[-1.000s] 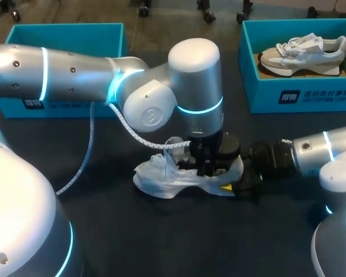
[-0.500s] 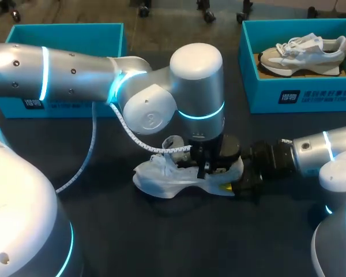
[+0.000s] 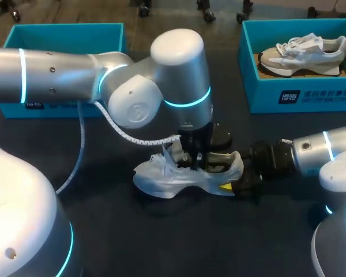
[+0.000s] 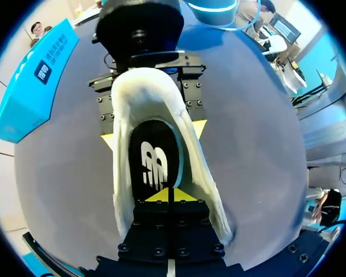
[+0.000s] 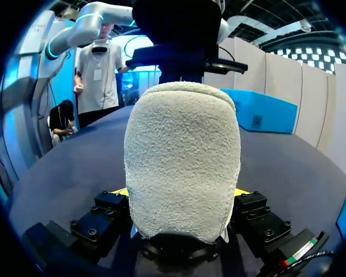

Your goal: Take the shoe out of the shoebox, open the shoe tongue, remove and reinsert the insole, then place the shoe into the shoebox

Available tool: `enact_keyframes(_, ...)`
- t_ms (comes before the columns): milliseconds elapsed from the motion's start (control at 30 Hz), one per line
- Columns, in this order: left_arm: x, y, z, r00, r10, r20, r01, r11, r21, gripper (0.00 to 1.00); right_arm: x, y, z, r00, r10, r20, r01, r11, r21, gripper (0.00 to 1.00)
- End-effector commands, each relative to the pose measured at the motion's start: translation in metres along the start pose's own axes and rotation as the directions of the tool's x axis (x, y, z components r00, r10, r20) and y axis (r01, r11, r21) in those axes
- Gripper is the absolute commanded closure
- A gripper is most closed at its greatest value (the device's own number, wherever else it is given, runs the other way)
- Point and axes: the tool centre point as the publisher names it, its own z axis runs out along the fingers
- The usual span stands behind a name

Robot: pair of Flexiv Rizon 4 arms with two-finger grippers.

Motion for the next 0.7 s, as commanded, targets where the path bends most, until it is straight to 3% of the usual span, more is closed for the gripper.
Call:
enact_keyframes(33, 0.001, 0.01, -0.013, 1.0, -0.002, -0.006, 0.002, 1.0, 0.019, 1.0, 0.005, -0.004, 0.01, 1.0, 0.0, 0.001, 0.0, 1.0, 0.006, 1.0)
enact_keyframes(400, 0.0, 0.014, -0.031, 0.999, -0.031, -0.037, 0.033, 0.998, 0.061, 1.0, 0.005, -0.004, 0.01, 1.0, 0.0, 0.001, 0.0, 1.0, 0.006, 1.0)
enact_keyframes(700, 0.001, 0.004, -0.046, 0.997, -0.029, -0.068, 0.035, 0.995, 0.093, 1.0, 0.005, -0.004, 0.01, 1.0, 0.0, 0.001, 0.0, 1.0, 0.006, 1.0)
